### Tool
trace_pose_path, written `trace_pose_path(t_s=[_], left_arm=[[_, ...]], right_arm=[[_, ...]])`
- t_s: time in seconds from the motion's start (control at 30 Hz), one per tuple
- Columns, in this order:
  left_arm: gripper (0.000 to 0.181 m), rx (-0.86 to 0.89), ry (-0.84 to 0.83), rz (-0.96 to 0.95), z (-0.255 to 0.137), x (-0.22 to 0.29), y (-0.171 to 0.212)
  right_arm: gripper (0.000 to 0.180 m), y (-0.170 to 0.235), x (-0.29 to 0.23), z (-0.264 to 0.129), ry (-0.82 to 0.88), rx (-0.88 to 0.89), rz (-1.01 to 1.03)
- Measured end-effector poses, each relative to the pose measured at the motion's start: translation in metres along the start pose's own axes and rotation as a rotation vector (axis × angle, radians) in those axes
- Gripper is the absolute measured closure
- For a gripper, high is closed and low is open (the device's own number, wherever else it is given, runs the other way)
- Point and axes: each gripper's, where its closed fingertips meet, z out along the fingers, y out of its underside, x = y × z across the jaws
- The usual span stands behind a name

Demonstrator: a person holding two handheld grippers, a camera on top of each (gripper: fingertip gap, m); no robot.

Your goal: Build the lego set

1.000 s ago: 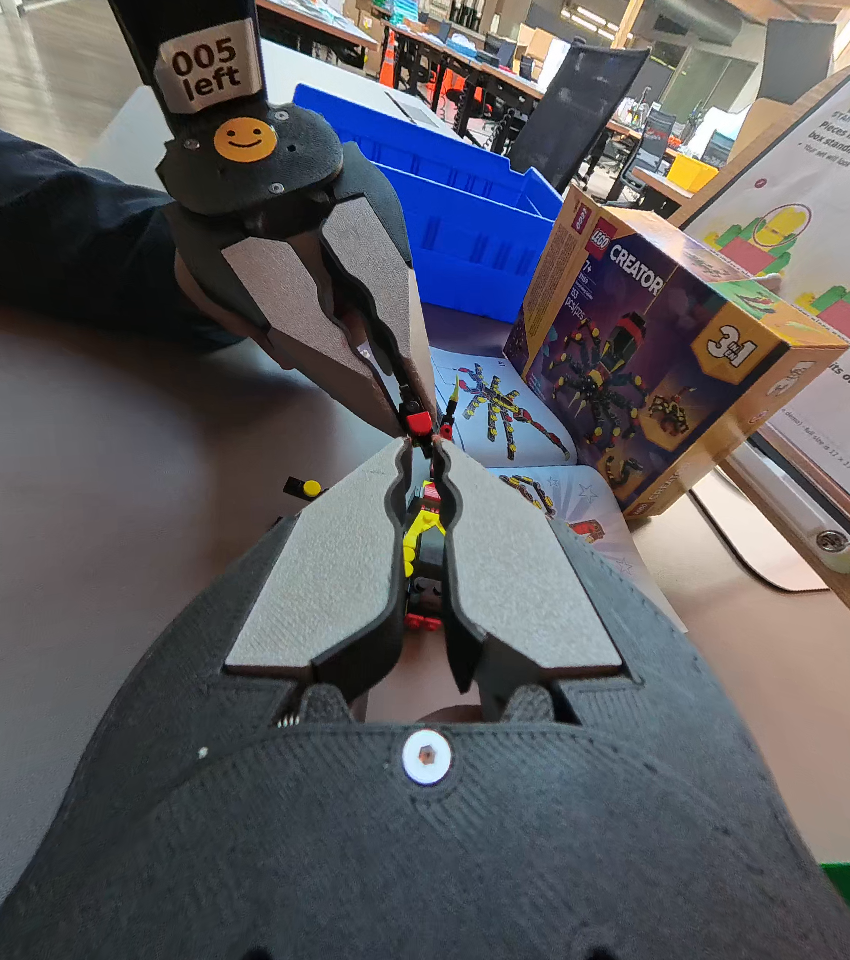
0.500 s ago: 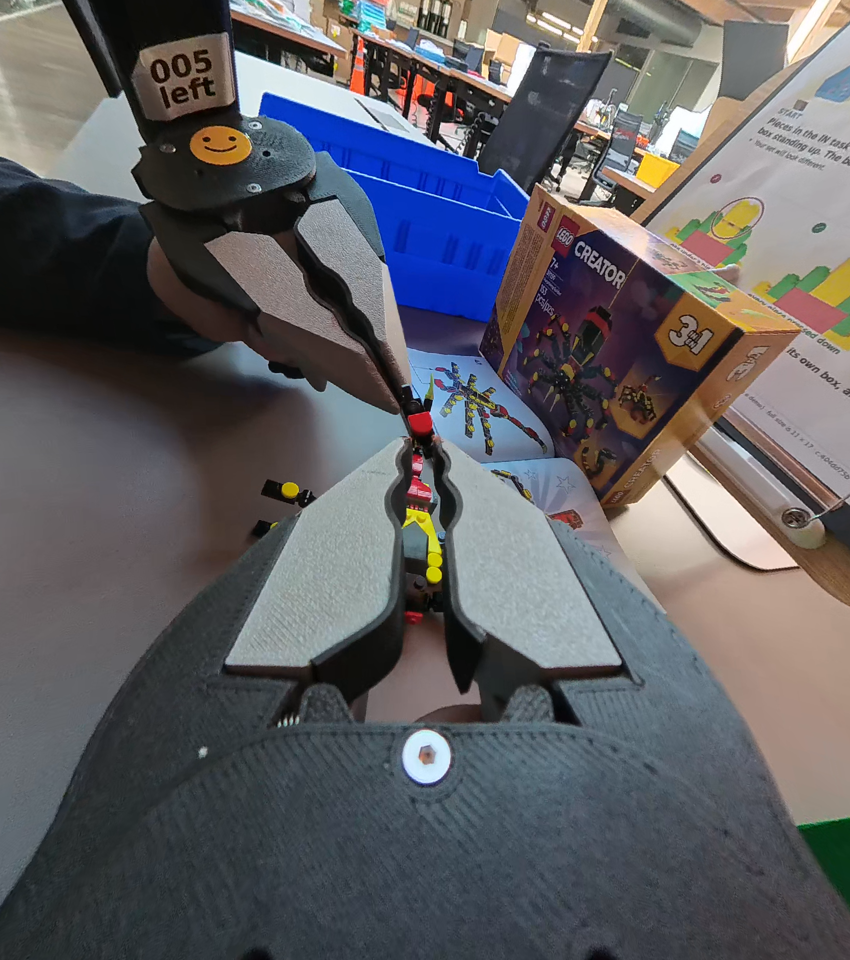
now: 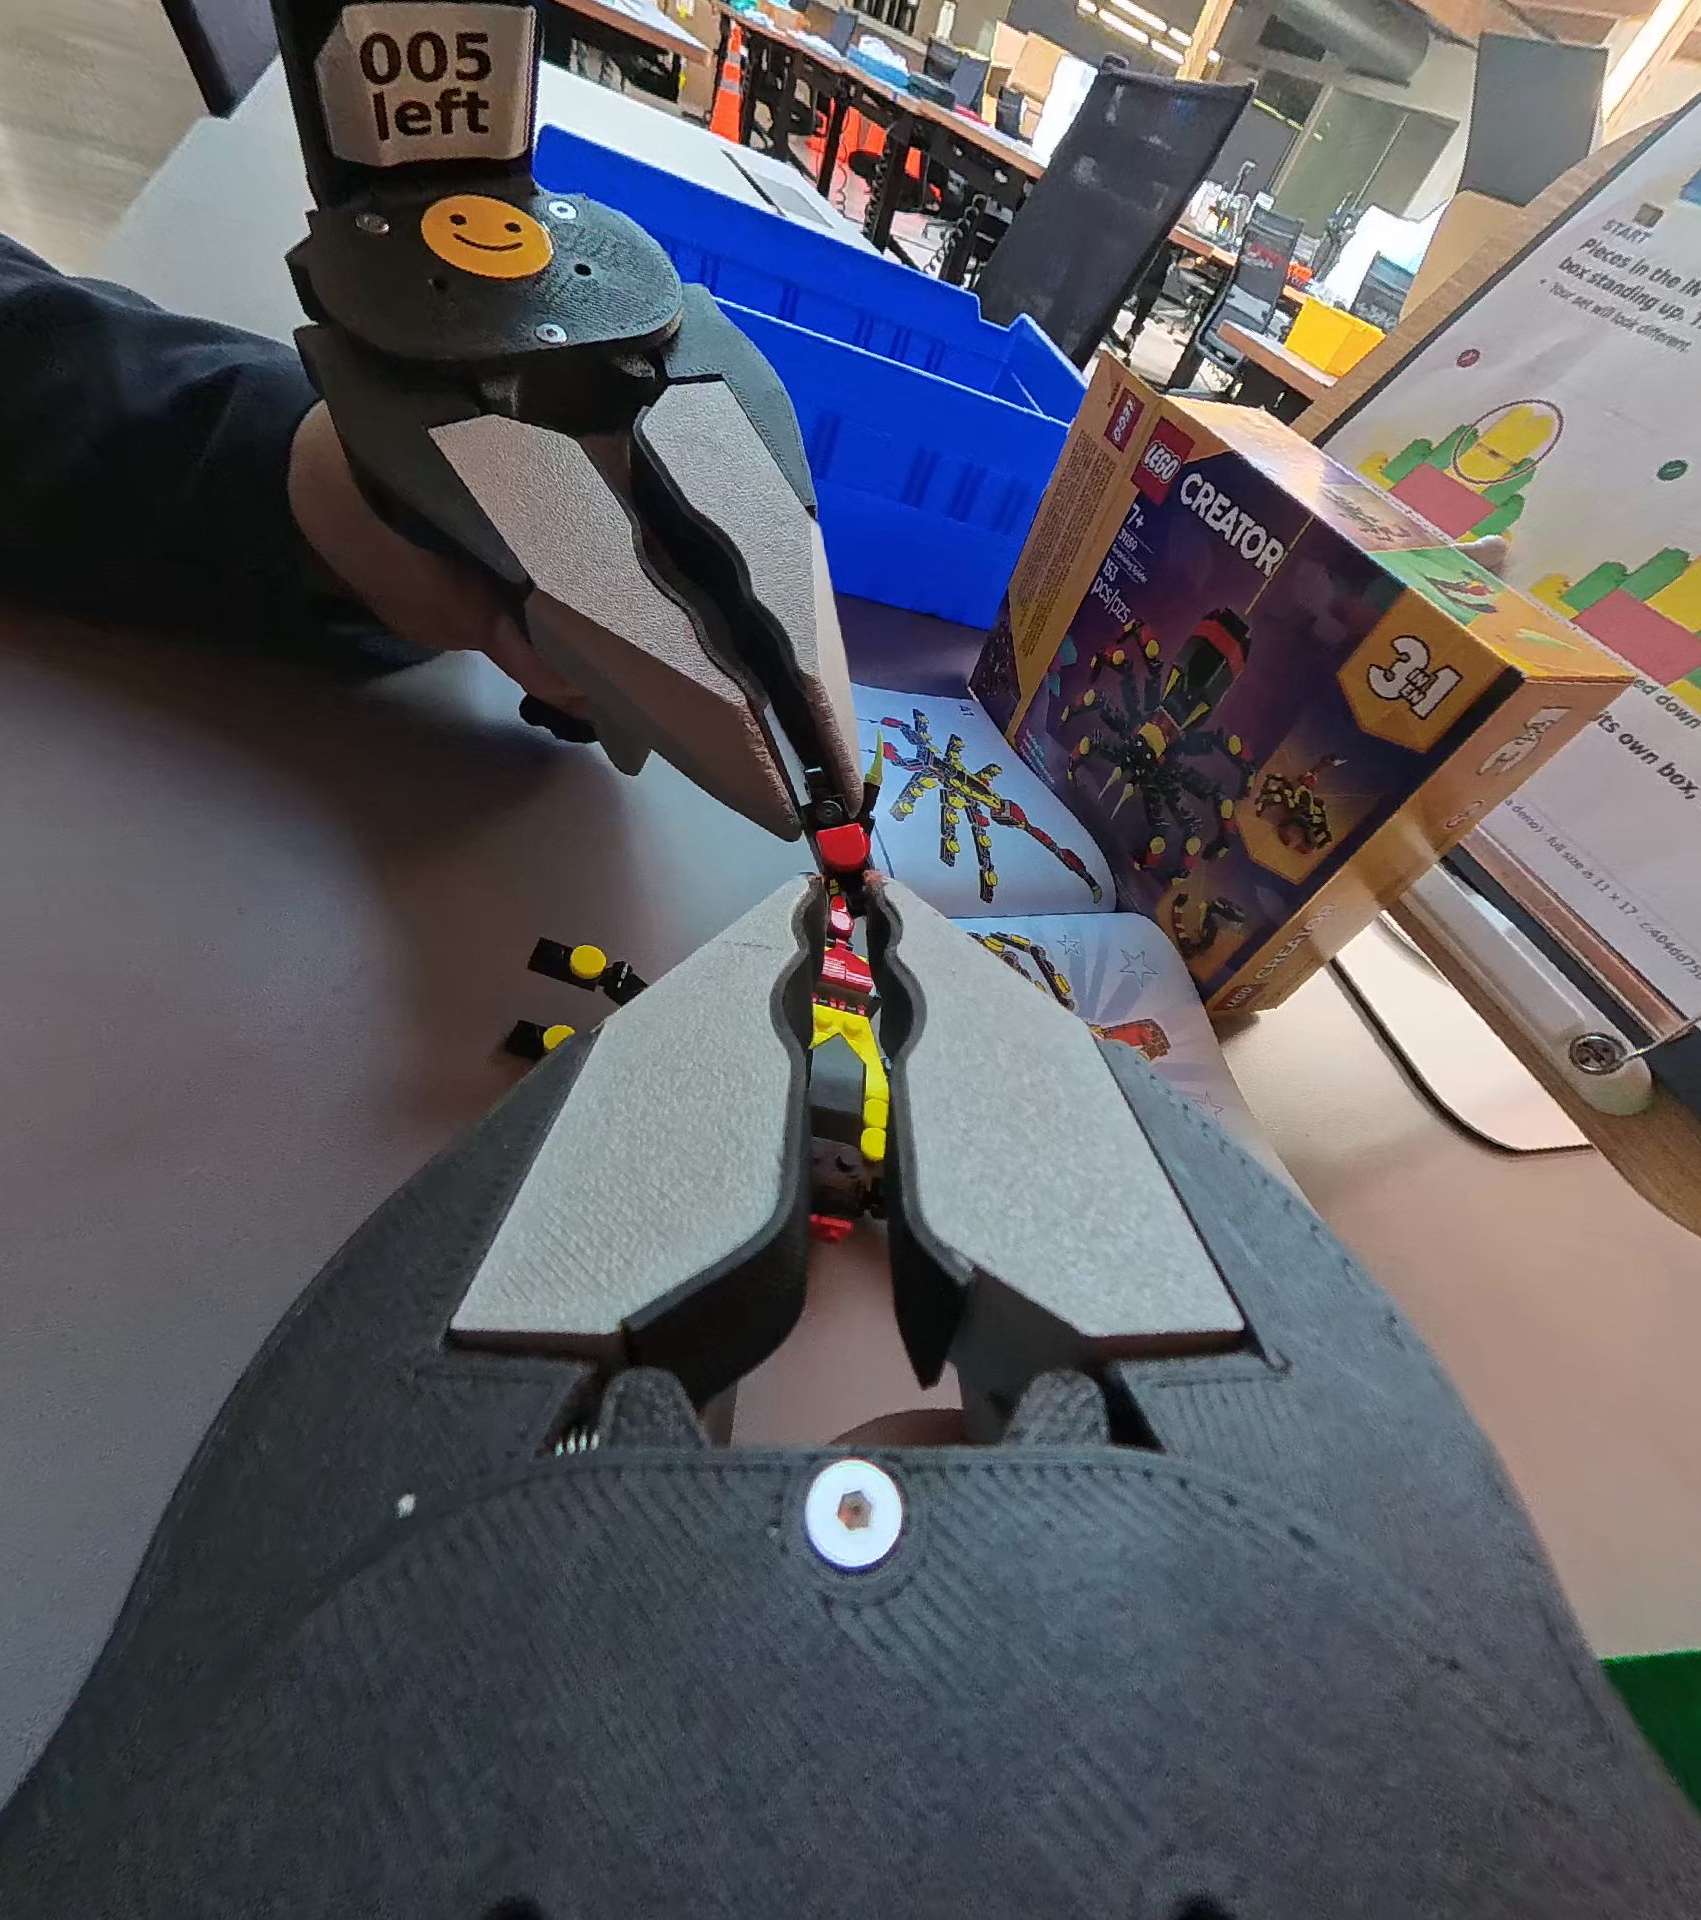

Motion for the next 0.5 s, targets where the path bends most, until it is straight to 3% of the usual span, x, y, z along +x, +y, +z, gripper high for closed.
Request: trace_pose_path(t_s=[0.5], left_arm=[[0.176,0.022,-0.005,0.024,-0.0016,0.0019,-0.0052]], right_arm=[[0.176,-0.0008,-0.0020,-0.0002,-0.016,0.009,0.012]])
